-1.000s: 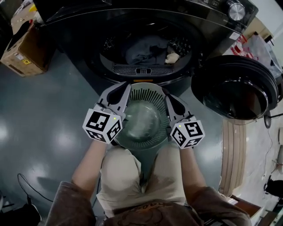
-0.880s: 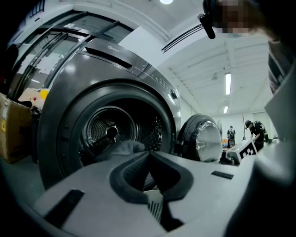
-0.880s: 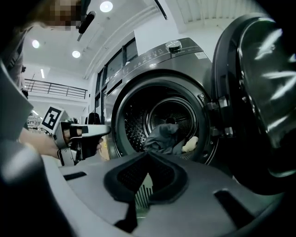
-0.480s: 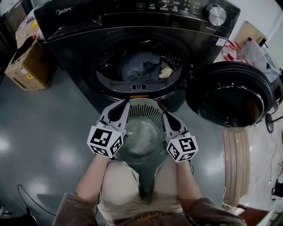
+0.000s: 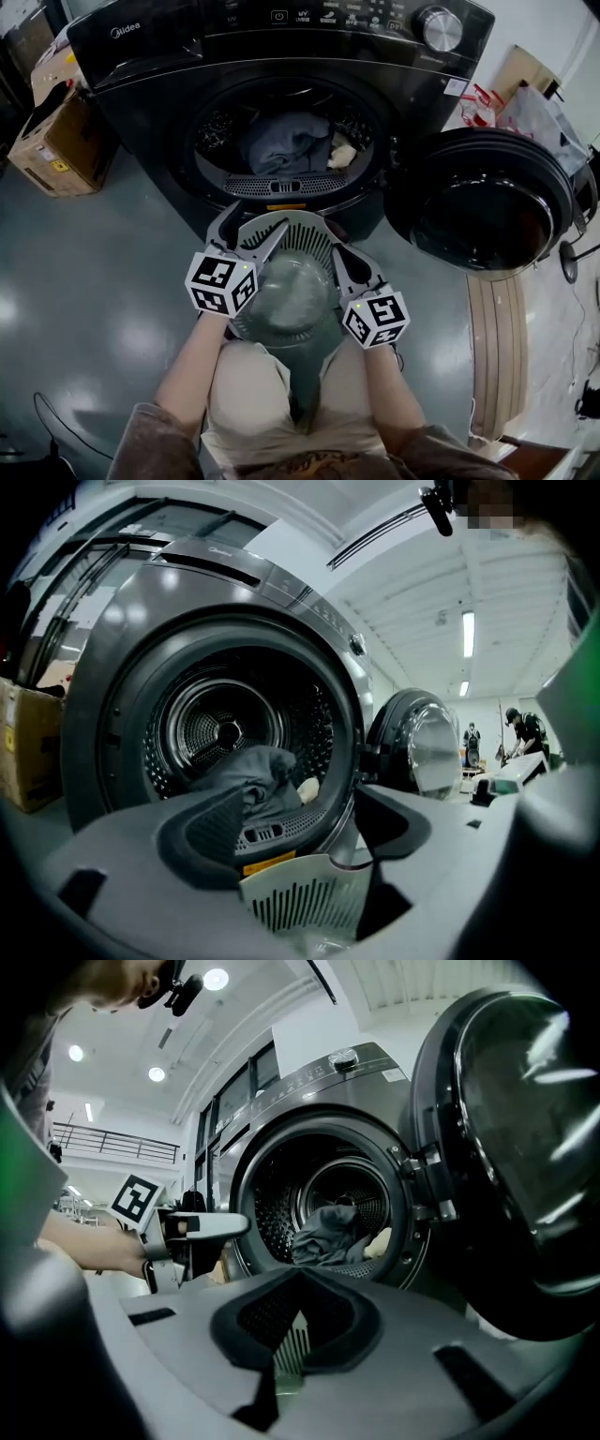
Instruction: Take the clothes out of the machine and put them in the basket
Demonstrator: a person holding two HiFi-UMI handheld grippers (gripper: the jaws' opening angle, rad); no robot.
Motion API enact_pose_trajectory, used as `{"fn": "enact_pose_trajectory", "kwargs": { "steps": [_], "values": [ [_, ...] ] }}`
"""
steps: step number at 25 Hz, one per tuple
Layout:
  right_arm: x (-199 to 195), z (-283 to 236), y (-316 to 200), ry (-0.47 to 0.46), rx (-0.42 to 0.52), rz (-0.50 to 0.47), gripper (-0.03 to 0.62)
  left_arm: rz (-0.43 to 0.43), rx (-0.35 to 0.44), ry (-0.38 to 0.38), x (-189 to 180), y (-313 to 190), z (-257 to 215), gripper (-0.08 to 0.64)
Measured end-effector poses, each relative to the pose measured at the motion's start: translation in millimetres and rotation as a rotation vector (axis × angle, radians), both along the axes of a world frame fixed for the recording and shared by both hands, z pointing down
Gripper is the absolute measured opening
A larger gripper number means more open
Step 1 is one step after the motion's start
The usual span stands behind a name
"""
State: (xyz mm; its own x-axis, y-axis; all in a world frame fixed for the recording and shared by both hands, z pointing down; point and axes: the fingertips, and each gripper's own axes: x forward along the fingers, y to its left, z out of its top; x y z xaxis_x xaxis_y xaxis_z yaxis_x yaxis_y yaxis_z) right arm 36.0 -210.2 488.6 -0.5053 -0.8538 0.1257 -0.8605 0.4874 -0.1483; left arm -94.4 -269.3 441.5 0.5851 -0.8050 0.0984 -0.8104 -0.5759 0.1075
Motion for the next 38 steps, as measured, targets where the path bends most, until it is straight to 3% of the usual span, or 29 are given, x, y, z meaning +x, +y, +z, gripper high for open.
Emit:
{"fn": "enact_pose_trajectory", "kwargs": {
  "steps": [5,13,22,32,38],
  "values": [
    [1.9,1.9,0.9,0.028,0.01,0.006,-0.003,-0.044,0.054,-0.08,3.2,-34.2,5.5,0.427],
    [22.7,-4.1,3.4,-0.069,-0.014,0.061,-0.003,-0.089,0.096,-0.2,17.6,-116.2,7.8,0.448],
    [25.8,-12.0,8.5,-0.062,0.004,0.073,-0.003,-0.14,0.021,-0.329,20.3,-183.5,39.2,0.446],
    [16.3,-7.4,7.8,-0.055,-0.014,0.041,-0.003,-0.11,-0.061,-0.283,13.5,-173.4,40.4,0.052],
    [14.4,-0.9,0.2,-0.069,-0.027,0.043,-0.003,0.062,-0.084,-0.264,24.0,-112.0,28.3,0.035]
  ]
}}
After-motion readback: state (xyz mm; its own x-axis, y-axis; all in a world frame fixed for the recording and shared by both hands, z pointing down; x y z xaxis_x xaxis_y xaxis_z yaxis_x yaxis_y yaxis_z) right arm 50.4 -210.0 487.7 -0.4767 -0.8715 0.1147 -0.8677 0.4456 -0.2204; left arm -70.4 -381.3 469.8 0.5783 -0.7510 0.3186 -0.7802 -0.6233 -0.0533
